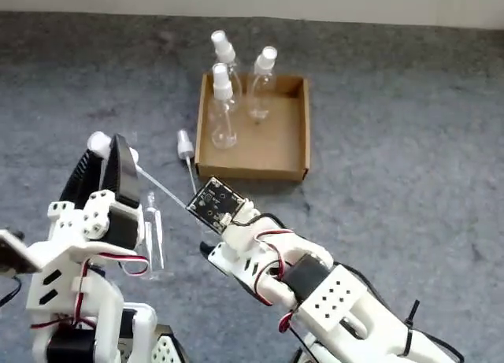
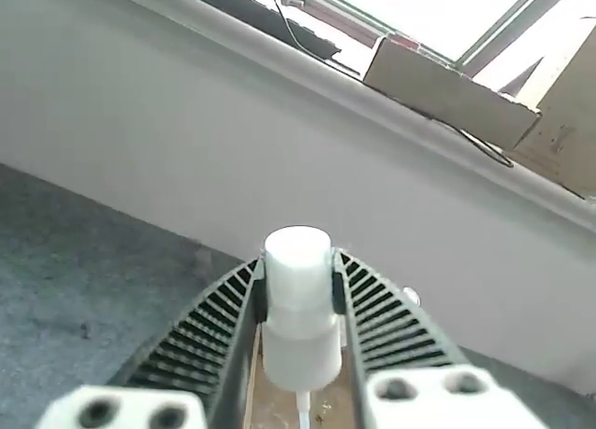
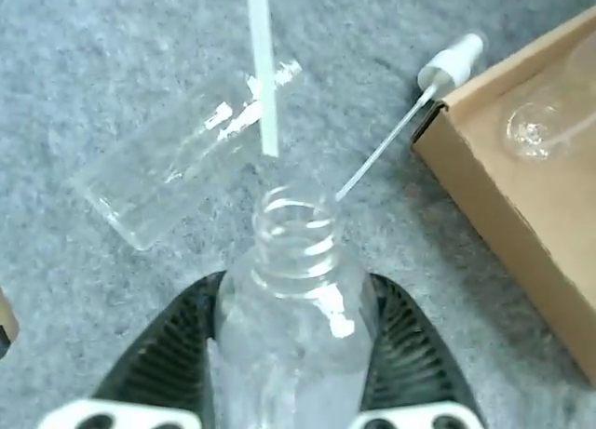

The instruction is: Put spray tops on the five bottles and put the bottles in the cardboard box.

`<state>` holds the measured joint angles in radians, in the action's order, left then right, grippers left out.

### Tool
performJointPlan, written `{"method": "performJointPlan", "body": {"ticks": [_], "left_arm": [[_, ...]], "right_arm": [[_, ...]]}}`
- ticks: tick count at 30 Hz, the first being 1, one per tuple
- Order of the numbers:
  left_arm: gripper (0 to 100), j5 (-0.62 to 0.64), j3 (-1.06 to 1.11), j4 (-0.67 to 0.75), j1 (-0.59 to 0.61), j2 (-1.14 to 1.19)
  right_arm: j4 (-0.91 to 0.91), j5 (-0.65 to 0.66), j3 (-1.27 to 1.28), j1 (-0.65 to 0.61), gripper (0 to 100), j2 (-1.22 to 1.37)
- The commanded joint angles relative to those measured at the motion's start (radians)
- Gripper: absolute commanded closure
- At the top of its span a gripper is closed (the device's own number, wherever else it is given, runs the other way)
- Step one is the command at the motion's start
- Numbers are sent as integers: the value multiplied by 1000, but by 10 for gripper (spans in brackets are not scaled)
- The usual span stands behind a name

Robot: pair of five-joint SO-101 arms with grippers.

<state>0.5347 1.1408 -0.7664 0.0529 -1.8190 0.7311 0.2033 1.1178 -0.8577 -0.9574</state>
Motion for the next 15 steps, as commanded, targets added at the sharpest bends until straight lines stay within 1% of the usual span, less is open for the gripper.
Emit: {"method": "performJointPlan", "body": {"ticks": [1,3,10,13,15], "left_arm": [[986,-55,25,23,-82,-8],[986,-83,42,23,-108,-8],[986,-86,84,20,-209,-8],[986,-87,101,18,-246,-8],[986,-87,108,18,-263,-8]], "right_arm": [[-16,-12,-15,-7,995,-28],[-16,-12,-15,-7,995,-28],[-19,-14,-33,-8,995,-35],[-19,-15,-64,1,995,-94],[-18,-68,-96,7,995,-162]]}}
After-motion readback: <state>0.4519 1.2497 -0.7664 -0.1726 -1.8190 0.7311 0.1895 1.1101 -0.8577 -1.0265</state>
